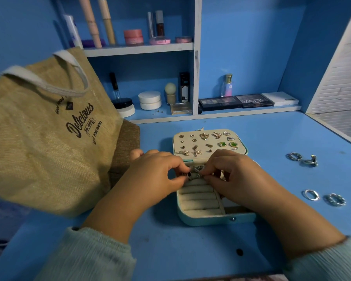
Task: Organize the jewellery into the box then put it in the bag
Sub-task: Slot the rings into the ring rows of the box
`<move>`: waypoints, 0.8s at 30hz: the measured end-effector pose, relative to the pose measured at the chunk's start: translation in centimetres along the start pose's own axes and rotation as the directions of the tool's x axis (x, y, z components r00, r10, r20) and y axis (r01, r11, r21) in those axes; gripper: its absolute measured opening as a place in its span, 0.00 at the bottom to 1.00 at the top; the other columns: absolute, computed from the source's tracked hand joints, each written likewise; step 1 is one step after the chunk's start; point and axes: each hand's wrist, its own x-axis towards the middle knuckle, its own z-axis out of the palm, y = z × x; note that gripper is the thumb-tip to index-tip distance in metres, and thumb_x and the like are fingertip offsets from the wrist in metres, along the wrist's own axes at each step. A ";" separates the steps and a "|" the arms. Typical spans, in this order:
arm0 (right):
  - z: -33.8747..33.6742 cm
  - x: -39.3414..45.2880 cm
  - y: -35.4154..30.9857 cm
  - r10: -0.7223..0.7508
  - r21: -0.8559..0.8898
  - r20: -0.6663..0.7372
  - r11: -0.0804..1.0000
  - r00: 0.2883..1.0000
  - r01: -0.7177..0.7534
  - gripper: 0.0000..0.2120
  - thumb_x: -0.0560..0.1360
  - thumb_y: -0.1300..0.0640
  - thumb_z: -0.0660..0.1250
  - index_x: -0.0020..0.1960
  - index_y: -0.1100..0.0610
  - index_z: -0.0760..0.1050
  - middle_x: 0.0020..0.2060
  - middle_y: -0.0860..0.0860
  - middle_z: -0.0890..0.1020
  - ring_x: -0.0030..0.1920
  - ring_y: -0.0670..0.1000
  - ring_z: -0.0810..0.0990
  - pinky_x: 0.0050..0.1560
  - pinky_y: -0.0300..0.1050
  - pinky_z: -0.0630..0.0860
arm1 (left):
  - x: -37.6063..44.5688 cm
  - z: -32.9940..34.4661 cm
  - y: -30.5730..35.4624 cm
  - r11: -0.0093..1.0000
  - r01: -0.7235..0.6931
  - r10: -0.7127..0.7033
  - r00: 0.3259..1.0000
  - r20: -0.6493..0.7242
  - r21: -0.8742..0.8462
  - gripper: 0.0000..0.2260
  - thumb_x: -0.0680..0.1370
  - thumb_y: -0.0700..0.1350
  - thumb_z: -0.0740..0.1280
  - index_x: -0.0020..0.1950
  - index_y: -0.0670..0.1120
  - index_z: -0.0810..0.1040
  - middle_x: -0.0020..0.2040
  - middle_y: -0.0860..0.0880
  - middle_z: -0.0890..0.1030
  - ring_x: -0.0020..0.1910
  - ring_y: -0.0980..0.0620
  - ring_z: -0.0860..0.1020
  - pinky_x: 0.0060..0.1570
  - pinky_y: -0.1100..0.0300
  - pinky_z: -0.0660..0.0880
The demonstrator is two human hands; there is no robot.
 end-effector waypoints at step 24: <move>-0.2 0.0 -0.2 0.059 0.007 -0.012 0.998 0.998 -0.059 0.06 0.71 0.59 0.70 0.44 0.49 0.83 0.40 0.41 0.78 0.38 0.41 0.76 0.40 0.44 0.76 | -0.6 0.2 -0.6 0.995 -0.080 0.087 0.989 -0.117 0.058 0.23 0.70 0.66 0.47 0.42 0.65 0.81 0.43 0.70 0.76 0.47 0.65 0.65 0.48 0.61 0.46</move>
